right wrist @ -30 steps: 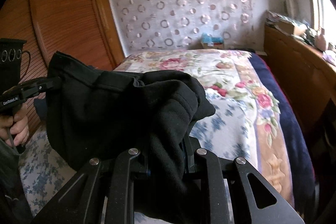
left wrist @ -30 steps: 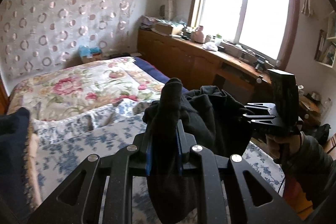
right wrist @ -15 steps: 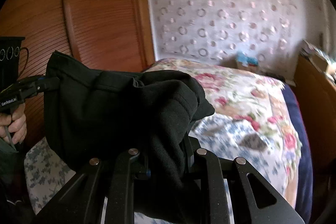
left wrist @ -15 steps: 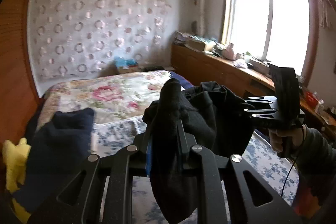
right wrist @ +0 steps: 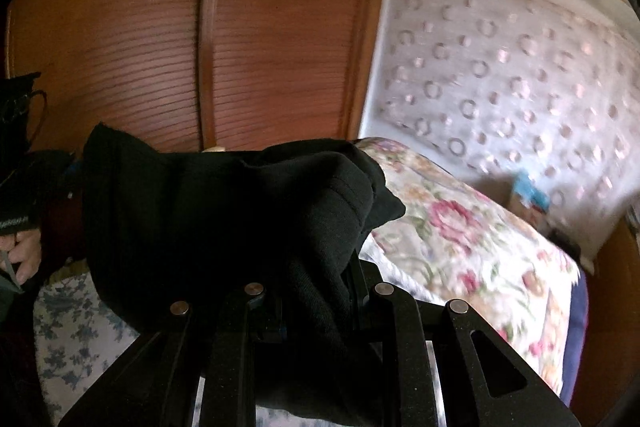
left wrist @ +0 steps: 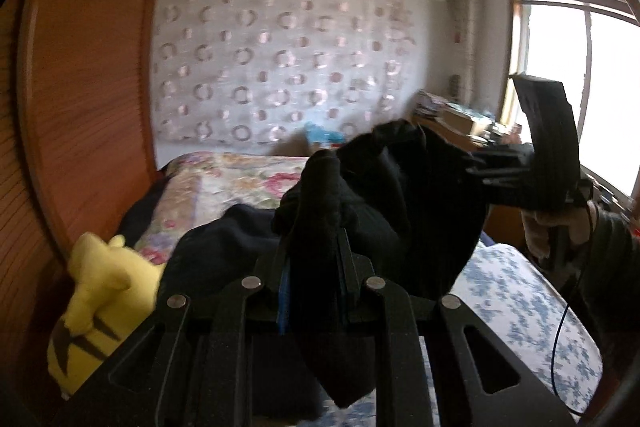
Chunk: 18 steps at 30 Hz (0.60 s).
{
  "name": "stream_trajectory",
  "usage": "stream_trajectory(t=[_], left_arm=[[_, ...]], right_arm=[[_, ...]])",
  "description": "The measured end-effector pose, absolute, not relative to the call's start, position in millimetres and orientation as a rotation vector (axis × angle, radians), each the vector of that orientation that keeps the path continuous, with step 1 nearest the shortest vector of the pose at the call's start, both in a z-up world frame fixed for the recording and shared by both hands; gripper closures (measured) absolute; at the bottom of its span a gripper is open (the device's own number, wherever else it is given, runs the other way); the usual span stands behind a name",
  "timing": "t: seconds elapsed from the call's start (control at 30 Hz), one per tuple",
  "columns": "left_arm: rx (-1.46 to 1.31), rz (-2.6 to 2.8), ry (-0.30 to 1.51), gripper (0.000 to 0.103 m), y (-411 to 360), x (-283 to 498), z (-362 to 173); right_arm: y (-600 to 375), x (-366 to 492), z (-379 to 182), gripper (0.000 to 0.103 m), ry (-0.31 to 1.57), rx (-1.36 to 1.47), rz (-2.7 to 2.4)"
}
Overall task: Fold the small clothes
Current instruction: 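Carry the folded T-shirt with both grippers toward the navy stack by the wardrobe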
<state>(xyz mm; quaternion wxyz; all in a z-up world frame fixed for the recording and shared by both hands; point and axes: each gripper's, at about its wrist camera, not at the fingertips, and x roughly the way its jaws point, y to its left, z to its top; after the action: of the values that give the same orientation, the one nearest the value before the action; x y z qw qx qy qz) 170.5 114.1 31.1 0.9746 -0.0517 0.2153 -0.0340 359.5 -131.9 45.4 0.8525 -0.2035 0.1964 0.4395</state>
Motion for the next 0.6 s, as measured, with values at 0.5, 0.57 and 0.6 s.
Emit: stream_trajectory(t=[0.5,0.57,0.6], left_arm=[[-0.293,0.141,0.473,0.084,166,138,-40],[-0.314,0.153,0.494,0.084,173,139,-50],[-0.321,0.157,0.505,0.084,175,139,-55]], right_arm=[[-1,418,34,0.079,0.404,-0.612,1.112],[-3,424,32,0.054,0.416,-0.570,1.053],[-8,426,33,0.050,0.408,-0.539,1.020]])
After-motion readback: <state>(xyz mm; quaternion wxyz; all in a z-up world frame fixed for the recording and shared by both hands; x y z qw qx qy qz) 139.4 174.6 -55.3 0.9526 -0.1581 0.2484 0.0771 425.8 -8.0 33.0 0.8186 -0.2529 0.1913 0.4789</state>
